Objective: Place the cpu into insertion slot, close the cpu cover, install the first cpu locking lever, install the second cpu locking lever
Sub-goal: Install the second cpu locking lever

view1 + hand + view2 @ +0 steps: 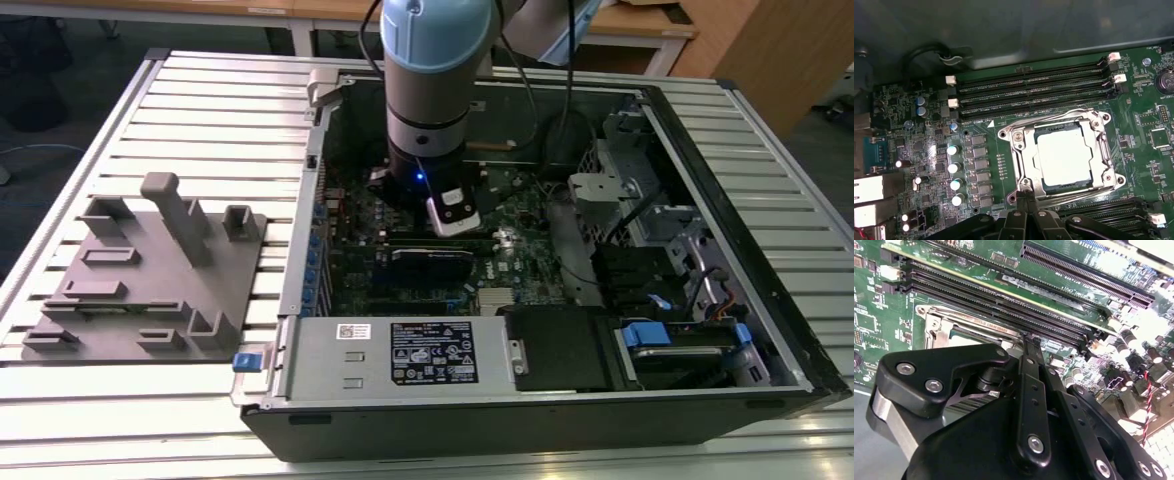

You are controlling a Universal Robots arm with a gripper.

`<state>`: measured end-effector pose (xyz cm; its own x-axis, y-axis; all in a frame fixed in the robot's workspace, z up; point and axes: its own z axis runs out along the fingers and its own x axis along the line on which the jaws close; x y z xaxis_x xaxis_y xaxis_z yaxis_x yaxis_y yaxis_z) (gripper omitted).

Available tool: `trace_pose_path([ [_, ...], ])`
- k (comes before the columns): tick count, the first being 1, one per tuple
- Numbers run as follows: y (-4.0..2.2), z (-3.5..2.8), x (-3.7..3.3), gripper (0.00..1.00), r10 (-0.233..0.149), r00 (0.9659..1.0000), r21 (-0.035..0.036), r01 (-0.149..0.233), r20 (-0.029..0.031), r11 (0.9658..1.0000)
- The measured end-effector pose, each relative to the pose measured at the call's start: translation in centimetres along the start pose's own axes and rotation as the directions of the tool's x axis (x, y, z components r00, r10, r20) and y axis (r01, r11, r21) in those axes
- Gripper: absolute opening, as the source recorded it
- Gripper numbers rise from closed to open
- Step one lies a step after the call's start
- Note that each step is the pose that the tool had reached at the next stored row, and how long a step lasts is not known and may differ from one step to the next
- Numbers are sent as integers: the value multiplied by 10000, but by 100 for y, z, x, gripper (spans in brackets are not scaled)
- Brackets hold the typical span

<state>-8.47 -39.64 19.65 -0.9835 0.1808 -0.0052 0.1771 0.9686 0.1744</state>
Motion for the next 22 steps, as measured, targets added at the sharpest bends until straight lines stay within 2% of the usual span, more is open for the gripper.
trace_pose_path([
  [4,-27,13,5,10,3,10000,-61,-3,-7,10000],
  [9,-41,16,17,10,3,10000,-93,-3,-16,10000],
  [22,-60,22,49,10,2,10000,-96,-2,-17,10000],
])
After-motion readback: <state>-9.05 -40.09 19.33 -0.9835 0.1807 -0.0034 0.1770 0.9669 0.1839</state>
